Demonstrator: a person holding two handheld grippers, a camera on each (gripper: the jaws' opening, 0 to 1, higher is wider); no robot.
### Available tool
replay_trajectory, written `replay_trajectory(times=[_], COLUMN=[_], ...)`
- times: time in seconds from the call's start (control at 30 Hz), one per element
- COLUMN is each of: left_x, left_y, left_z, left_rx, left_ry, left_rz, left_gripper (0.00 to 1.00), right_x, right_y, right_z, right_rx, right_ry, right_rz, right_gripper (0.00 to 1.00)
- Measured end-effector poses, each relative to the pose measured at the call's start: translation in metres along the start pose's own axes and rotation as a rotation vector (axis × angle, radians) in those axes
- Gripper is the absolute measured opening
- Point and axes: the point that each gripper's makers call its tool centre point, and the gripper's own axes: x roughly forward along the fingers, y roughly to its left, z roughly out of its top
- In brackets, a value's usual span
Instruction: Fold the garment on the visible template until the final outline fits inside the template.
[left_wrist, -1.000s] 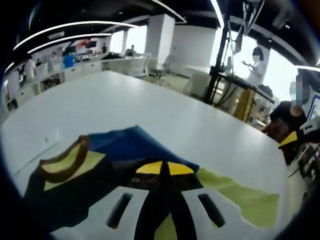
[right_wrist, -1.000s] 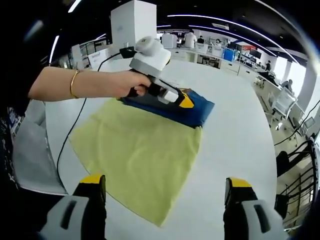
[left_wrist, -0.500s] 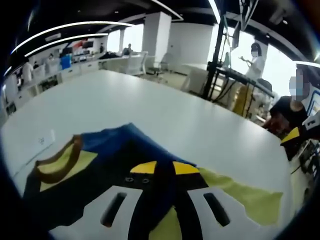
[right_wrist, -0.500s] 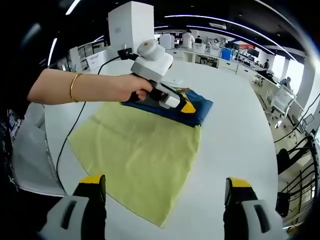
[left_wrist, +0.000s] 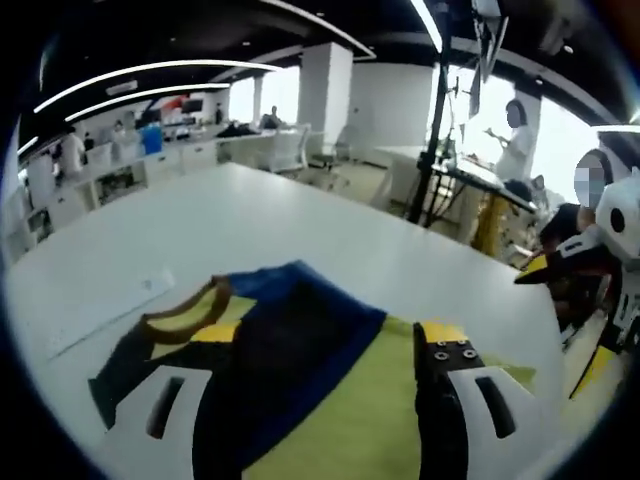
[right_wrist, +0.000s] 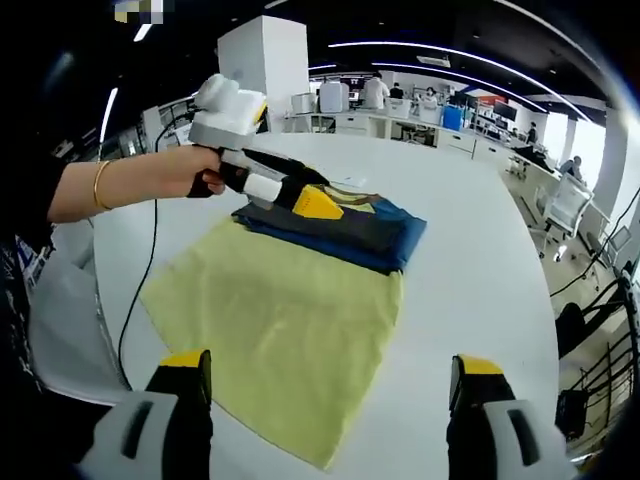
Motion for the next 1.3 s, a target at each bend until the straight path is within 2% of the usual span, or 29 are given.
replay_trajectory(times=[0.27,0.37,0.43,0.57,0.77,0.83,0.87,0.97,1.3], left_x=[-0.053,-0.067,-0.075,-0.092,-0.118,-0.129,-0.134,-0.149,-0.19], left_y=[0.01,0.017,0.017,0.015,0.006,0.003,0.002,-0.001,-0.011], left_z=[-0.002,-0.005,-0.012,-0.018,-0.044,-0.055,-0.059,-0.074,-0.12], left_rx=[0.018,-0.006,-0.013,-0.027,-0.043,-0.089,-0.115,-0.147,-0.126], left_ry=[-0.009,-0.012,0.005,-0.004,0.028,0.033,0.014,0.021,0.083], left_rz=[0.03,0.055,0.062,0.072,0.074,0.088,0.101,0.109,0.158], left_gripper=[0.85,0.86,0.86,0.88,0.95,0.97,0.97,0.98,0.92], right_x=[0.001,0.001,0.001,0.002,0.005,0.006,0.006,0.006,0.007], right_y=[0.005,0.009,0.013,0.019,0.023,0.026,0.027,0.03,0.037], right_z=[-0.008,-0.013,-0.017,-0.023,-0.032,-0.037,-0.041,-0.047,-0.063], right_rx=[0.006,0.012,0.016,0.017,0.032,0.041,0.045,0.052,0.07], right_ry=[0.024,0.033,0.048,0.055,0.056,0.061,0.063,0.07,0.085], right_rz=[0.014,0.019,0.02,0.025,0.022,0.025,0.028,0.029,0.022], right_gripper=[0.99,0.99,0.99,0.99,0.99,0.99,0.98,0.98,0.93])
